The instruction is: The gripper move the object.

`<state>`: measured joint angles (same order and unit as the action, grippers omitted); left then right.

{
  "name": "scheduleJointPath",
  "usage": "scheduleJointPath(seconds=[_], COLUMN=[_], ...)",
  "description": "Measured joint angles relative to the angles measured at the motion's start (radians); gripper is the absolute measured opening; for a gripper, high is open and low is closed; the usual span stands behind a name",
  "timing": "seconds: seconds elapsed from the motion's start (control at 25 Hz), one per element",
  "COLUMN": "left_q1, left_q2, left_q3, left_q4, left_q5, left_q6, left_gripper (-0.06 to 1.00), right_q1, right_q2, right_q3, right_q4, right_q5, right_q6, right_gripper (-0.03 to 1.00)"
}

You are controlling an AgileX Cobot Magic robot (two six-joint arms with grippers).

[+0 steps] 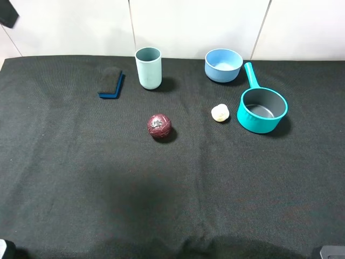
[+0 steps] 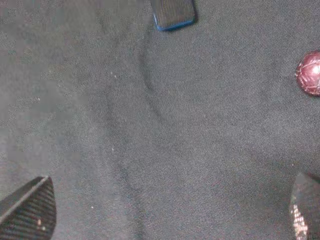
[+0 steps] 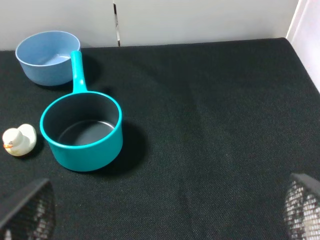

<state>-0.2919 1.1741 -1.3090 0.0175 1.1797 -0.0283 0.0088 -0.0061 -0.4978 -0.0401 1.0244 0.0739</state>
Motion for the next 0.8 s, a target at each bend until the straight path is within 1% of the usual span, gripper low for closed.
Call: scheduleJointPath(seconds=[0.16, 0.4, 0.8], left_q1=[0.0, 0.0, 0.0], left_q2=[-0.062, -0.171, -0.395], left_q3=[0.016, 0.076, 0.221], left_q4=[0.007, 0.01, 0.011], left_q5=[0.001, 0.001, 0.001], left_q6=[0.017, 0.028, 0.044], left_gripper=[0.99, 0.99, 0.99], right_q1=[0.0, 0.0, 0.0], right_q2=[0.0, 0.0, 0.0], right_q3=[0.0, 0.0, 0.0], right_q4=[0.0, 0.0, 0.0], right_q5=[0.0, 0.0, 0.0], right_q6=[0.0, 0.0, 0.0], right_gripper=[0.69, 0.69, 0.69])
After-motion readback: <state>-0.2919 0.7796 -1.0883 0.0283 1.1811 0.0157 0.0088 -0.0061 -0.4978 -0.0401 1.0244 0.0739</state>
